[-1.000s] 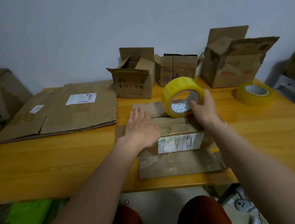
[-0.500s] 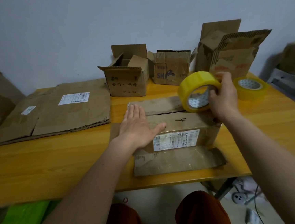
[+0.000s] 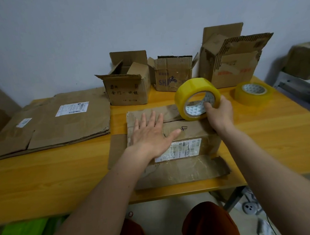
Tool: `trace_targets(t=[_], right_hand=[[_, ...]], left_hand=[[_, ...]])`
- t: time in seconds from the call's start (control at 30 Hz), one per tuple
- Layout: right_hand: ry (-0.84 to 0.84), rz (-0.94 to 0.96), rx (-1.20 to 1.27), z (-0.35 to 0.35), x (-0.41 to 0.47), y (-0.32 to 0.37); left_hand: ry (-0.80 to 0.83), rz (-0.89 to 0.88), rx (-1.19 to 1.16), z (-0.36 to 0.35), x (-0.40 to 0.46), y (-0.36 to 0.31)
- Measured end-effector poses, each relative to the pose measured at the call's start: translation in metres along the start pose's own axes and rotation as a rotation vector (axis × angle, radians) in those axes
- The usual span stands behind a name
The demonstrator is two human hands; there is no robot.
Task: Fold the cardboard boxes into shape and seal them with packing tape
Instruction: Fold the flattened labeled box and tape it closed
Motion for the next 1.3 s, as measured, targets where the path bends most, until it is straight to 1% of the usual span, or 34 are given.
trace_targets(t=[0.13,0.27,0.47,0.57,0.7,0.77,0.8,0.9,0.97,1.03,1.1,1.2,1.3], right_hand=[[0.051,-0.003,0.01,-0.009,-0.009,0.004],[0.079,0.019,-0.035,-0.025,-0.024,0.01],[0.092,0.076,-0.108,-0.019,-0.028,0.015],[0.068,0.169,-0.192,-0.004,-0.021,0.026],[-0.044,0.243,-0.241,0.017,-0.015,0.029],[-0.07,0.248,-0.195,0.018,-0.018,0.026],[-0.059,0.223,-0.129,0.016,-0.018,0.022],[0.039,0.049,0.108,0.005,-0.017,0.008],[0.092,-0.029,0.209,0.0,-0.017,0.0],[0.111,-0.06,0.268,-0.004,-0.018,-0.003],[0.101,-0.043,0.25,-0.006,-0.019,-0.001],[0.049,0.011,0.125,-0.003,-0.02,0.006],[0.035,0.11,0.027,0.004,-0.021,0.018]], left_hand=[[0.029,0.031,-0.01,-0.002,-0.003,0.014],[0.078,0.146,-0.035,-0.003,-0.003,0.02],[0.057,0.135,-0.04,-0.005,-0.003,0.02],[0.063,0.127,-0.037,-0.004,-0.004,0.018],[0.062,0.107,-0.045,-0.005,-0.007,0.014],[0.074,0.107,-0.04,-0.005,-0.007,0.014],[0.088,0.107,-0.035,-0.005,-0.007,0.014],[0.136,0.113,-0.036,-0.003,-0.004,0.009],[0.113,0.091,-0.063,-0.001,-0.001,0.0],[0.051,0.02,-0.078,0.0,-0.001,-0.014],[0.016,-0.017,-0.072,-0.003,-0.002,-0.021],[0.057,0.011,-0.062,-0.007,-0.001,-0.02],[0.069,0.012,-0.05,-0.007,-0.001,-0.02]])
Point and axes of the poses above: each hand's wrist, its own x-axis towards the middle knuckle, its own z-axis out of the back of the hand, y = z × x, the point moved 6 cm from there along x, towards the middle knuckle, and after that the axes turned 5 degrees about -z, right-handed, at the moved point
